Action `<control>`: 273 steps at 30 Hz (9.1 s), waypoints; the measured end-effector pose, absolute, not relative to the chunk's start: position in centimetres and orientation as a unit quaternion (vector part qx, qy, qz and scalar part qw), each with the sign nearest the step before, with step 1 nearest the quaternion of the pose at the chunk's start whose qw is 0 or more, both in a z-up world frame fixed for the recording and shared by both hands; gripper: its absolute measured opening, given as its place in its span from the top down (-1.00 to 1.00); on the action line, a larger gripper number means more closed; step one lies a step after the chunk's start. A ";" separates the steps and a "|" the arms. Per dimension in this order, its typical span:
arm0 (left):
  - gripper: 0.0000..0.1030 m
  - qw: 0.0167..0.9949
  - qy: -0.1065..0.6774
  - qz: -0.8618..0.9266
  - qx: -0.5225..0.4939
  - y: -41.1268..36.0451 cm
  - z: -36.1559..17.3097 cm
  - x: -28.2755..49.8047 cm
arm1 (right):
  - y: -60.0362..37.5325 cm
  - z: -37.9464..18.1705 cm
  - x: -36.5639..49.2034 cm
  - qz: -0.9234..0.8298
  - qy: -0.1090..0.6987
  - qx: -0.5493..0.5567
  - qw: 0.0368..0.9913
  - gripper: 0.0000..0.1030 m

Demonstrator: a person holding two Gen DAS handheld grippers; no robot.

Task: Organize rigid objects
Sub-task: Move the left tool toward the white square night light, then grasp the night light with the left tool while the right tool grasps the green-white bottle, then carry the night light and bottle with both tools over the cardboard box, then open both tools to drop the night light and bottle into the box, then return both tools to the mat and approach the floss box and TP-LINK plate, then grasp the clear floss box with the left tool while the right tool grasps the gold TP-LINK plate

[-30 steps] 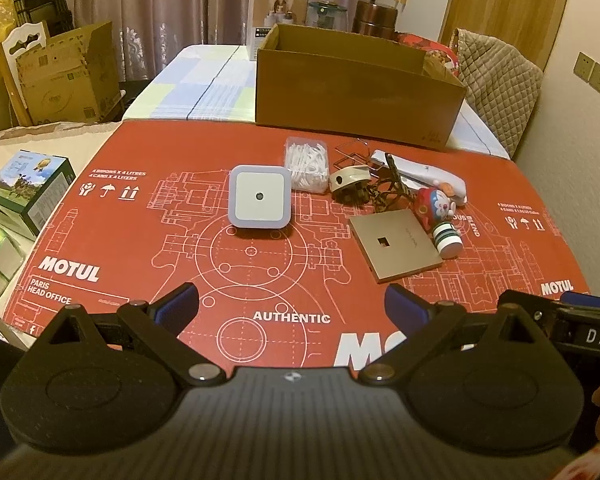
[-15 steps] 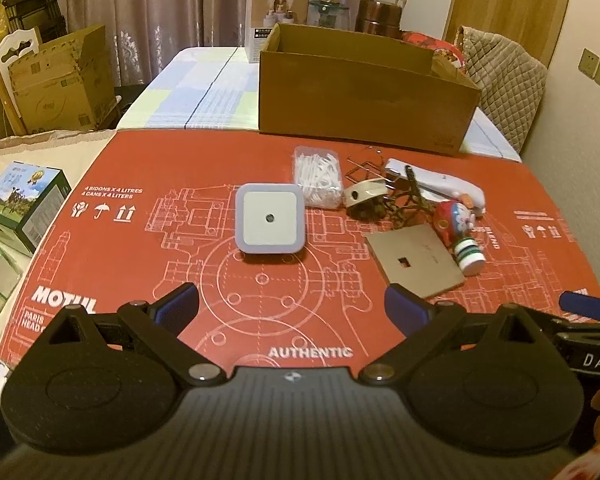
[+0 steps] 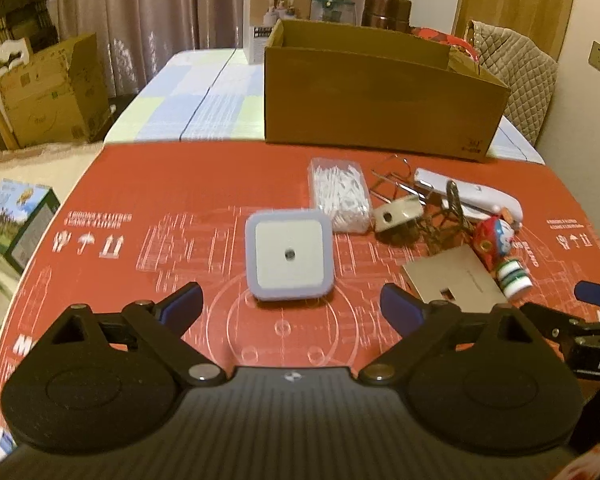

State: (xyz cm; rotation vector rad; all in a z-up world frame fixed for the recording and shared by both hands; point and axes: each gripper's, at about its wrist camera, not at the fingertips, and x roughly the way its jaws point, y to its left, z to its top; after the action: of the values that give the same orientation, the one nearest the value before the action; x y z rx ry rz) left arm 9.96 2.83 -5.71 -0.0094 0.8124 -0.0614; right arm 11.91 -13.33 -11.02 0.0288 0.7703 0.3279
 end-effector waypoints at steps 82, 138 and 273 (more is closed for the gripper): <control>-0.17 0.967 0.249 -0.045 0.012 -2.9 3.2 24.1 | -14.1 -0.4 25.3 0.131 0.232 0.013 0.964 0.48; -0.38 0.958 0.278 -0.071 0.010 -3.9 -0.3 37.4 | -11.2 -4.8 39.7 0.147 0.277 0.003 0.950 0.48; -0.43 0.925 0.369 -0.087 -0.007 -0.1 -11.1 21.2 | -8.7 -16.1 17.6 0.147 0.366 -0.027 0.919 -0.64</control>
State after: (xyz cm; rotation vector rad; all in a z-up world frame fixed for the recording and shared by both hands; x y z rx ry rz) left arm 21.18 -0.05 -11.10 -0.0154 0.7577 -0.1781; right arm 17.64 -8.66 -16.05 -0.0554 0.7525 0.3014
